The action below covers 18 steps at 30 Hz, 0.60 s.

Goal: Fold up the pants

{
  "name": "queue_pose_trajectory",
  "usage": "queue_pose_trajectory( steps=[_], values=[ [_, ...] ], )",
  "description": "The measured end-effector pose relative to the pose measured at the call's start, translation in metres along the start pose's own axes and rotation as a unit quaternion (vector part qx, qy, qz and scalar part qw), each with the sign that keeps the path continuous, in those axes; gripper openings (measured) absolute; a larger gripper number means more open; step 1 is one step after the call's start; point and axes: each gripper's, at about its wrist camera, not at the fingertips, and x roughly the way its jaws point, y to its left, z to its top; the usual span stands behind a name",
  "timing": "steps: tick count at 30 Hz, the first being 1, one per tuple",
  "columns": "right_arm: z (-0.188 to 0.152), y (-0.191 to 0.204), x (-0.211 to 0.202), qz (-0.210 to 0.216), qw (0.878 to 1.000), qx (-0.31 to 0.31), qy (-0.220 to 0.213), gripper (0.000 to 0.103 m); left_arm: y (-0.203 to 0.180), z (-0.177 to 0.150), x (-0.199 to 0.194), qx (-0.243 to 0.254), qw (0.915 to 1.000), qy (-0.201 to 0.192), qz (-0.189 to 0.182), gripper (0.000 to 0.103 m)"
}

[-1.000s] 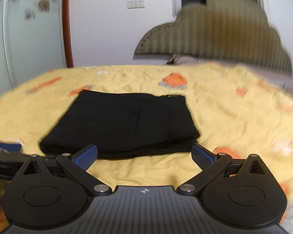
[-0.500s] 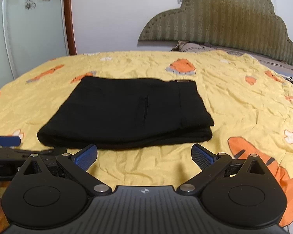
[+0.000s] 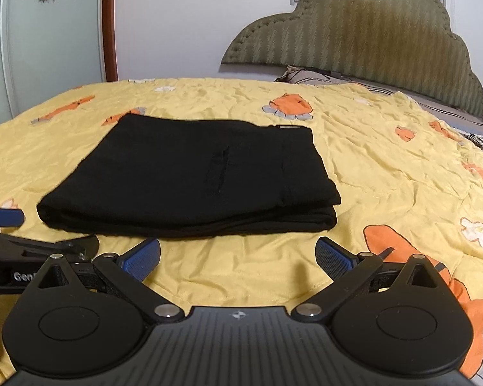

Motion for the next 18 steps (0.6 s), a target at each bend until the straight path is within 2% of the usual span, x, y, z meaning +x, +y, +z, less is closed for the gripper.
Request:
queue_pose_trajectory(
  steps=[8,10,14,16,18],
  values=[
    [-0.005,-0.006,0.005,0.007,1.000,0.009,0.011,0.103,0.006,-0.001,0.002,-0.012,0.9999,-0.003,-0.007,0.102],
    [-0.005,-0.014,0.001,0.025,1.000,0.007,-0.006,0.103,0.012,0.002,0.000,-0.020,0.9997,-0.006,-0.014,0.102],
    [0.007,-0.052,0.001,0.074,0.995,0.062,-0.029,0.103,0.031,0.016,-0.002,-0.041,0.9988,-0.011,-0.026,0.103],
    [0.019,-0.075,0.008,0.103,0.991,0.084,-0.027,0.103,0.046,0.028,0.005,-0.063,0.9959,0.009,-0.063,0.103],
    [0.031,-0.097,0.022,0.121,0.987,0.099,-0.021,0.103,0.060,0.039,0.019,-0.104,0.9883,0.040,-0.104,0.102]
  ],
)
